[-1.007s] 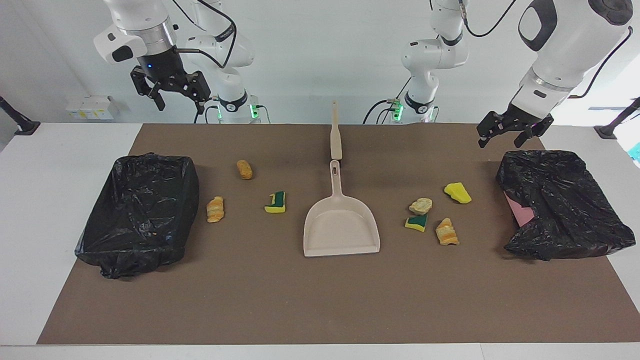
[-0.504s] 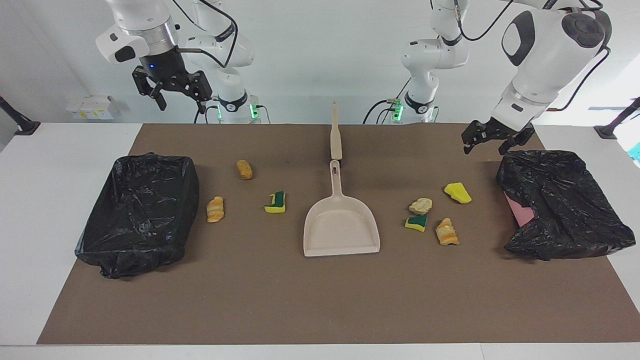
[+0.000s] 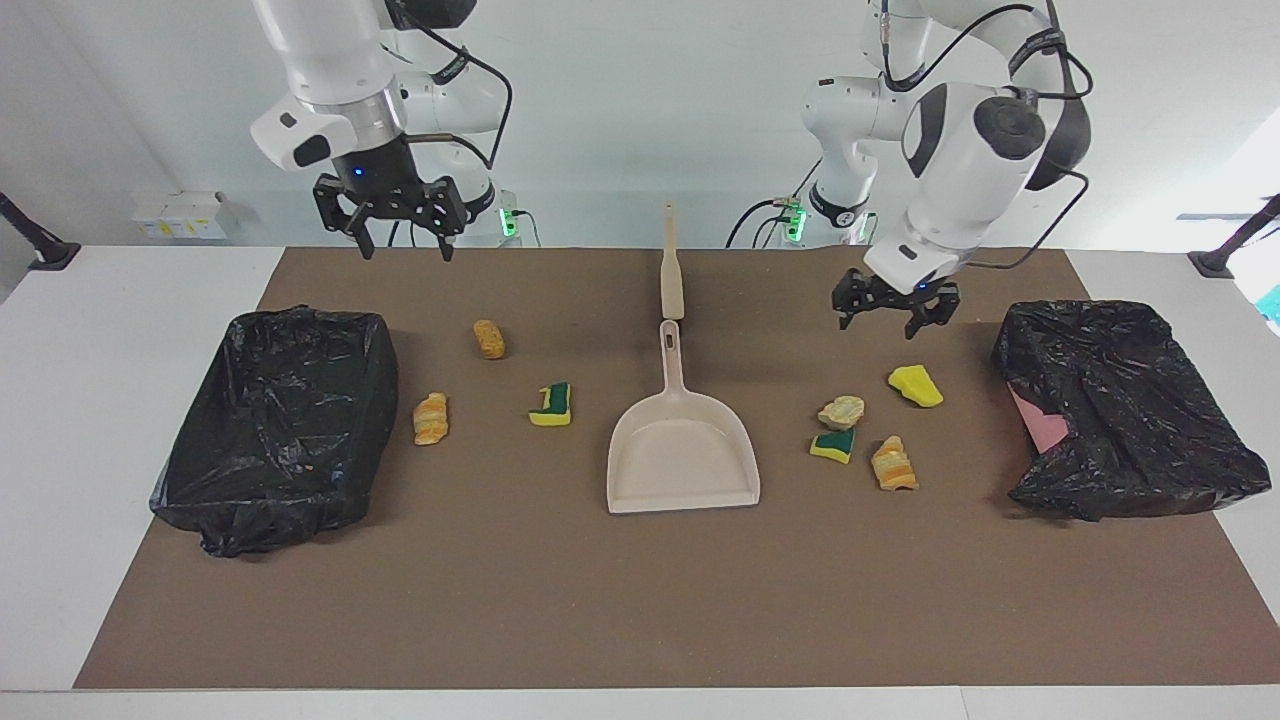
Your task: Sweep and dump trash in bin
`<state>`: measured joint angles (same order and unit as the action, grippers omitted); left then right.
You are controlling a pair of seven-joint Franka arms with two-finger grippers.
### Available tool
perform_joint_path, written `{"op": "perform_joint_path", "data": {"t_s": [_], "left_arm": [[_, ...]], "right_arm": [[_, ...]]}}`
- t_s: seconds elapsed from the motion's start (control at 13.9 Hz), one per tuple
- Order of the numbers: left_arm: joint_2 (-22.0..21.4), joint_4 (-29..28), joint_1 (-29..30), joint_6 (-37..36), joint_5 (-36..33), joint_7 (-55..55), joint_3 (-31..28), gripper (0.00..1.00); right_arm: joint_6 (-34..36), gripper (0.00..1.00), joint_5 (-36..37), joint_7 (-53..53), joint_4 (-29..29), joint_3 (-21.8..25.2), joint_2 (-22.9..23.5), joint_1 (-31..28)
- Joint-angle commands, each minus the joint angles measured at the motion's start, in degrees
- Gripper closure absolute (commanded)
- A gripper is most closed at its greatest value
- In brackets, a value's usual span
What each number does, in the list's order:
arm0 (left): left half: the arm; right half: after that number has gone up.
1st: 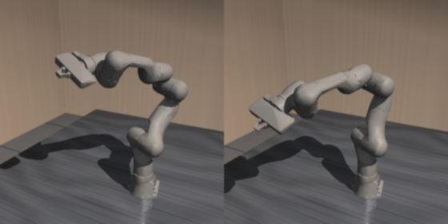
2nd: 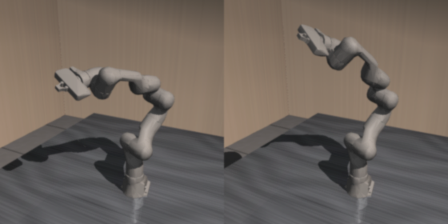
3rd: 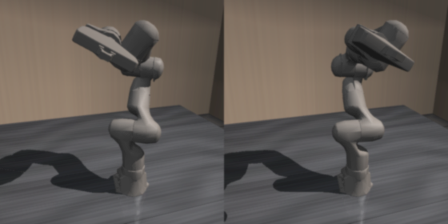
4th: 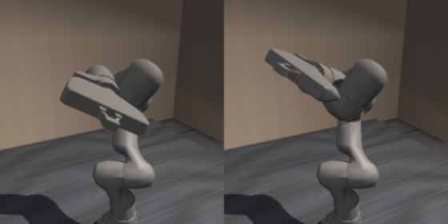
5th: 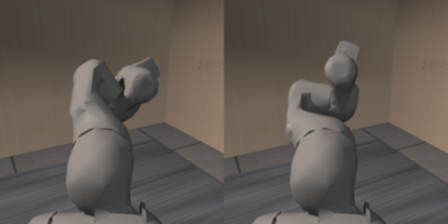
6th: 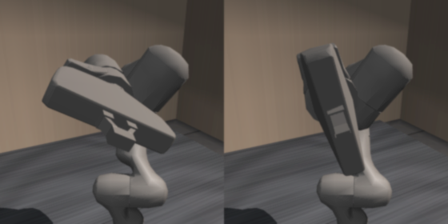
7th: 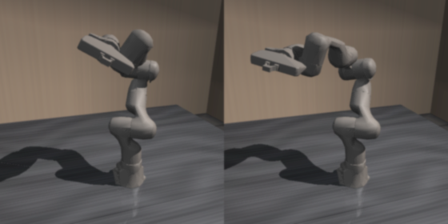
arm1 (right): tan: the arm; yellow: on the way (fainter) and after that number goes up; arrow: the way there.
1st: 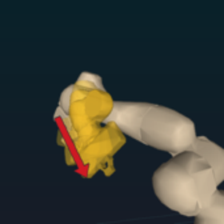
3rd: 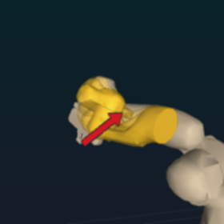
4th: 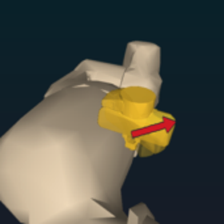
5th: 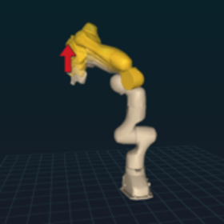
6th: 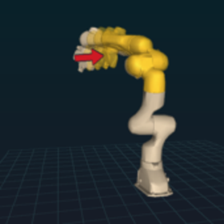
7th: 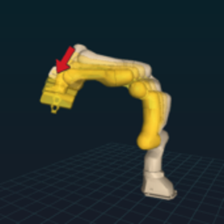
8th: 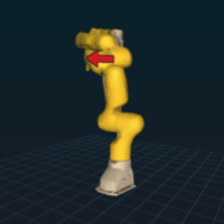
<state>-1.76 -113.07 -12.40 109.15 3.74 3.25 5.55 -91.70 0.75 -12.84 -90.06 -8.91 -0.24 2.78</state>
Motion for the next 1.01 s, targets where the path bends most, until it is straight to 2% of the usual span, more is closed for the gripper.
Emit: {"op": "perform_joint_path", "data": {"t_s": [0.0,0.14,0.36,0.58,0.79,0.94], "left_arm": [[-2.8,-9.2,-6.7,8.1,0.5,5.0,-1.0,0.00],[-3.4,-14.3,-11.6,12.7,0.5,9.1,-1.0,0.00],[-10.9,-27.9,-17.9,22.8,0.6,13.6,-1.0,0.00],[-15.7,-33.0,-24.1,22.9,0.7,17.8,-0.9,0.00],[-20.0,-38.5,-33.0,24.1,0.7,25.3,-1.0,0.00],[-19.8,-38.8,-39.0,25.0,0.7,31.9,-1.0,0.00]], "right_arm": [[-6.0,0.00,-0.8,-4.5,-3.0,-0.1,2.7,4.7],[-9.9,0.00,-0.7,-8.6,-3.0,-0.1,6.5,9.1],[-15.1,0.00,-0.7,-13.9,-3.0,-0.1,11.6,15.2],[-17.1,0.00,-0.6,-16.6,-2.4,-0.1,14.2,19.0],[-19.6,0.00,-0.2,-17.7,-2.5,-0.1,17.4,21.4],[-21.4,0.00,-0.3,-18.1,-2.4,-0.1,19.7,24.1]]}}
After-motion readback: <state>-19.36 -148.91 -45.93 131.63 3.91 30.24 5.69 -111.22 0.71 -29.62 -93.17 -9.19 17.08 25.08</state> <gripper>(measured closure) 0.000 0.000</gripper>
